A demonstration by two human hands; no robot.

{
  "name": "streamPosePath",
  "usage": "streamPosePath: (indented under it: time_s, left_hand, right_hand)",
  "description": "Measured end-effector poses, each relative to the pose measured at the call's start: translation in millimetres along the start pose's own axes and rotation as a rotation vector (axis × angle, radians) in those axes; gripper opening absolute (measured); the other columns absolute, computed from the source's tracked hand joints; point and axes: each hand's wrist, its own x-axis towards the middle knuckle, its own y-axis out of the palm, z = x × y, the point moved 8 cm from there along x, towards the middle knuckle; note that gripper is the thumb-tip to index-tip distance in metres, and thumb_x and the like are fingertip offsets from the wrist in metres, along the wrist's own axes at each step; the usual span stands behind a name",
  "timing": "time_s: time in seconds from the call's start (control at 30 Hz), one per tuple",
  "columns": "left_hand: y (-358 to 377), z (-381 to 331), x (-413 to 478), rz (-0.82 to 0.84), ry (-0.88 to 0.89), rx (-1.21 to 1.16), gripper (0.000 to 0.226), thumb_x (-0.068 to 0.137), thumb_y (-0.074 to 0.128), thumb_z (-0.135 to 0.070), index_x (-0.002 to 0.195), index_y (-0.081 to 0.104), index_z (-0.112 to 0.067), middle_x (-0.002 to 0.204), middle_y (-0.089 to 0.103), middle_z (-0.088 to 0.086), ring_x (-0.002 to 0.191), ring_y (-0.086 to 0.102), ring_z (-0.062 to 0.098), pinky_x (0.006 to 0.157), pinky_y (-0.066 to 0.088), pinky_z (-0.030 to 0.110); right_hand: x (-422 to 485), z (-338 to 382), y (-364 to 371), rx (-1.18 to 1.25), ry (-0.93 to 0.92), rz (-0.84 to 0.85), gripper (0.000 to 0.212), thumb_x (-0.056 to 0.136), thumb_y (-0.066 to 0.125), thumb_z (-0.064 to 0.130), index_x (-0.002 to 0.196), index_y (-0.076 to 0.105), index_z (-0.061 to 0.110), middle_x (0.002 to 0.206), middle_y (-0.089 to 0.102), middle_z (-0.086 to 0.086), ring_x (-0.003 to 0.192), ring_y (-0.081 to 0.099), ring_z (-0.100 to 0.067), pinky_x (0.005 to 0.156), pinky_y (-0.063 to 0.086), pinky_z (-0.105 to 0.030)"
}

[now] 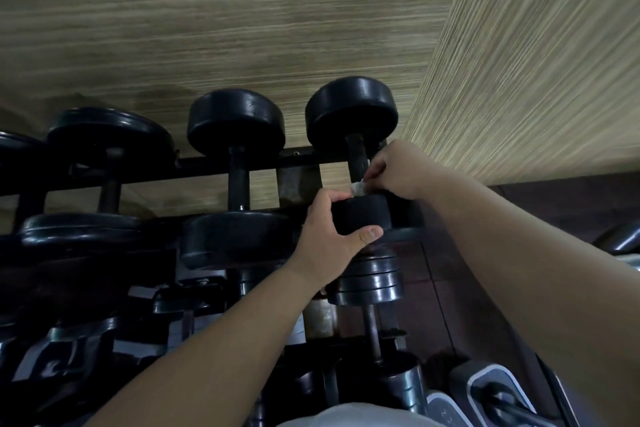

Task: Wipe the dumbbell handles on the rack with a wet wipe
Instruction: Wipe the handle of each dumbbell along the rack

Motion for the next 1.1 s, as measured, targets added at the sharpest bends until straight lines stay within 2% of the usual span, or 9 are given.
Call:
streamPosePath:
  time_s: [0.1,0.23,0.37,0.5,0.6,0.67,0.8,0.97,1.1]
  left_hand:
    - [-2.5,-8.5,-3.4,-0.004,0.001,0.057,0.063,0.066,0.086,-0.06,0.114,0.047,-0.049,0.127,0.06,-0.004,0.117,0.062,0.015,0.098,0.057,0.044]
    - [-6.0,-30.6,-7.2,0.008,0.038,0.212,0.058,0.08,0.087,-0.042,0.124,0.051,-0.028,0.118,0.058,-0.01,0.107,0.057,0.006,0.086,0.044,0.015]
    - [-4.7,-51.7,-9.8,0.055,0.101,0.381,0.058,0.085,0.083,-0.04,0.132,0.056,-0.02,0.124,0.058,-0.005,0.114,0.056,0.012,0.09,0.039,0.022]
    - [-9.5,-71.4,-10.8,0.123,0.175,0.601,0.051,0.086,0.08,-0.042,0.128,0.06,-0.02,0.12,0.057,-0.003,0.113,0.058,0.016,0.093,0.044,0.029]
    - [-18.2,-89.0,-13.6,0.184,0.198,0.71,0.051,0.087,0.08,-0.041,0.128,0.062,-0.017,0.125,0.059,0.0,0.116,0.061,0.019,0.098,0.048,0.032]
    - [-22.7,-100.0,-19.0,0.222,0.184,0.751,0.046,0.088,0.079,-0.042,0.125,0.065,-0.019,0.125,0.064,-0.001,0.11,0.064,0.017,0.095,0.051,0.031]
    - [-18.3,-119.5,-34.3,0.279,0.209,0.802,0.034,0.086,0.08,-0.043,0.112,0.069,-0.025,0.116,0.068,-0.006,0.101,0.067,0.012,0.094,0.055,0.033]
    - [2.4,-137.3,-55.9,0.354,0.231,0.831,0.029,0.087,0.079,-0.042,0.11,0.069,-0.026,0.109,0.067,-0.012,0.099,0.065,0.008,0.09,0.052,0.027]
    - [18.5,-145.5,-67.5,0.384,0.269,0.851,0.025,0.087,0.08,-0.042,0.106,0.069,-0.029,0.104,0.068,-0.012,0.097,0.064,0.004,0.079,0.047,0.02]
  right_hand:
    - [-18.9,5.6,-19.7,0.055,0.025,-0.175,0.005,0.082,0.077,0.025,0.082,0.078,0.021,0.076,0.067,0.011,0.081,0.065,-0.012,0.068,0.048,-0.021]
    - [-55.5,9.5,-50.9,0.224,0.043,-0.343,0.001,0.083,0.075,0.021,0.084,0.075,0.02,0.078,0.066,0.01,0.072,0.063,-0.008,0.059,0.048,-0.021]
    - [-89.4,0.5,-64.7,0.322,0.08,-0.388,0.005,0.083,0.076,0.015,0.083,0.072,0.018,0.081,0.068,0.003,0.061,0.059,-0.006,0.043,0.041,-0.013]
    - [-122.2,-14.7,-69.2,0.275,0.106,-0.415,0.003,0.081,0.076,0.015,0.08,0.073,0.015,0.084,0.072,-0.001,0.068,0.063,-0.012,0.051,0.045,-0.021]
    - [-147.7,-34.1,-67.0,0.288,0.139,-0.414,0.005,0.081,0.078,0.016,0.08,0.074,0.015,0.083,0.071,0.0,0.068,0.063,-0.01,0.052,0.045,-0.02]
    - [-164.8,-43.5,-64.8,0.308,0.147,-0.409,0.007,0.082,0.079,0.019,0.08,0.073,0.018,0.083,0.071,0.003,0.074,0.067,-0.012,0.055,0.047,-0.019]
    - [-196.1,-53.3,-65.4,0.37,0.125,-0.437,0.008,0.082,0.079,0.019,0.079,0.072,0.02,0.084,0.071,0.003,0.079,0.069,-0.016,0.066,0.058,-0.028]
    - [-230.7,-70.6,-54.1,0.456,0.15,-0.459,0.009,0.082,0.079,0.024,0.082,0.072,0.02,0.087,0.071,0.002,0.082,0.068,-0.014,0.063,0.051,-0.024]
    - [-263.1,-88.1,-39.5,0.475,0.226,-0.445,0.01,0.08,0.079,0.025,0.087,0.071,0.022,0.089,0.071,0.004,0.083,0.068,-0.013,0.065,0.052,-0.025]
